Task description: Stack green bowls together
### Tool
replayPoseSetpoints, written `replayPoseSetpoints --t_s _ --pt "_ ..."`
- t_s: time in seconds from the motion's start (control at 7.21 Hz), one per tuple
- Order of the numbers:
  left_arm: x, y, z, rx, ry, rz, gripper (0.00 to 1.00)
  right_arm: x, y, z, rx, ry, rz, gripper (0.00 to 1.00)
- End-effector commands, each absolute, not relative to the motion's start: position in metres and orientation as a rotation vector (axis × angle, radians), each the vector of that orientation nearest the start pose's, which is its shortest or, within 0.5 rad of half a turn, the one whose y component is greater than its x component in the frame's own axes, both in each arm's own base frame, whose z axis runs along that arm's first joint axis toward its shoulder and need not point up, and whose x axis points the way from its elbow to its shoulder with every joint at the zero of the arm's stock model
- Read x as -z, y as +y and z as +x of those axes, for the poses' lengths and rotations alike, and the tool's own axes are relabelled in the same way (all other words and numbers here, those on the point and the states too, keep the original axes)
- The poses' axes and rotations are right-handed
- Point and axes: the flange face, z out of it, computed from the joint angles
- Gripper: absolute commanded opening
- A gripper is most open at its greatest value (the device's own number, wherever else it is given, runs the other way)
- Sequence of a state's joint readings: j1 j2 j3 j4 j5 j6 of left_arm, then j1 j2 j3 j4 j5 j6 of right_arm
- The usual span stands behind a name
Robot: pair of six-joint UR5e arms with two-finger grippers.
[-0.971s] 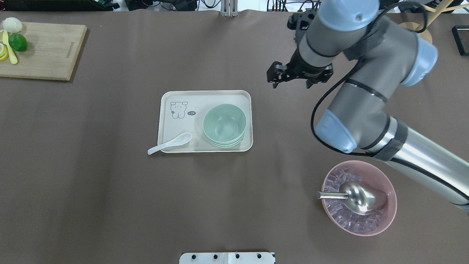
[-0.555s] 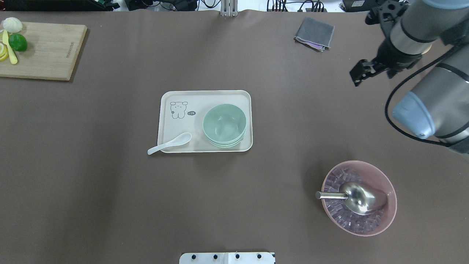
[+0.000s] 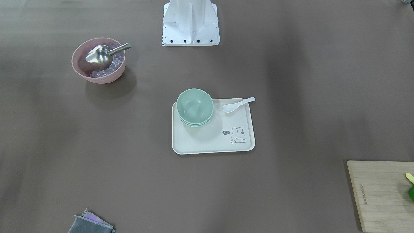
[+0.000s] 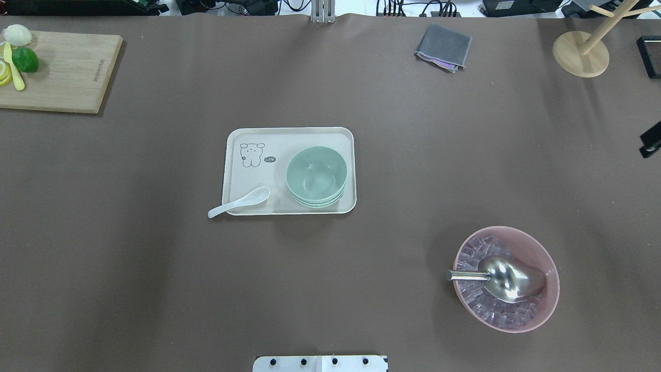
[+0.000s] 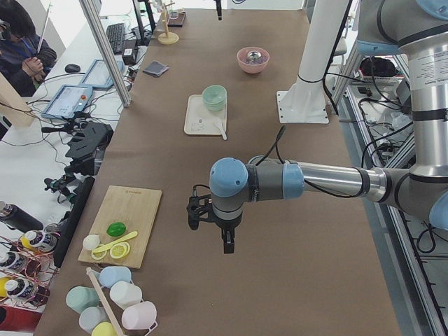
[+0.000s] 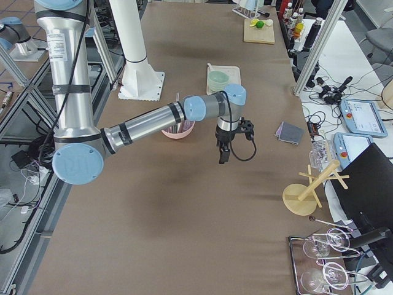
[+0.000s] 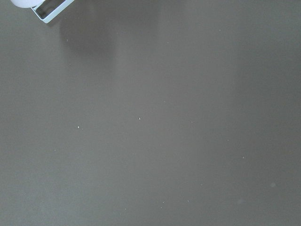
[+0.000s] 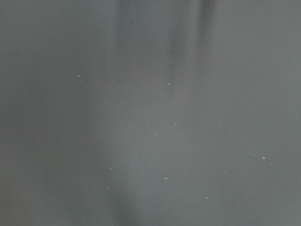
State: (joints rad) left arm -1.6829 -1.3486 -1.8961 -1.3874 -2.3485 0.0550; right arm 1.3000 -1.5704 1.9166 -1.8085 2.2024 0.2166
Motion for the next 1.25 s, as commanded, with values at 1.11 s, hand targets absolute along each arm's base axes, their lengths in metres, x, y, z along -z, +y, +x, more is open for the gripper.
replayPoseSetpoints --t_s 1.11 --pt "-0.615 -0.388 -0.104 0.062 0.733 -0.011 0.98 -0.629 -0.357 0.098 -0.074 -0.697 -0.019 1.00"
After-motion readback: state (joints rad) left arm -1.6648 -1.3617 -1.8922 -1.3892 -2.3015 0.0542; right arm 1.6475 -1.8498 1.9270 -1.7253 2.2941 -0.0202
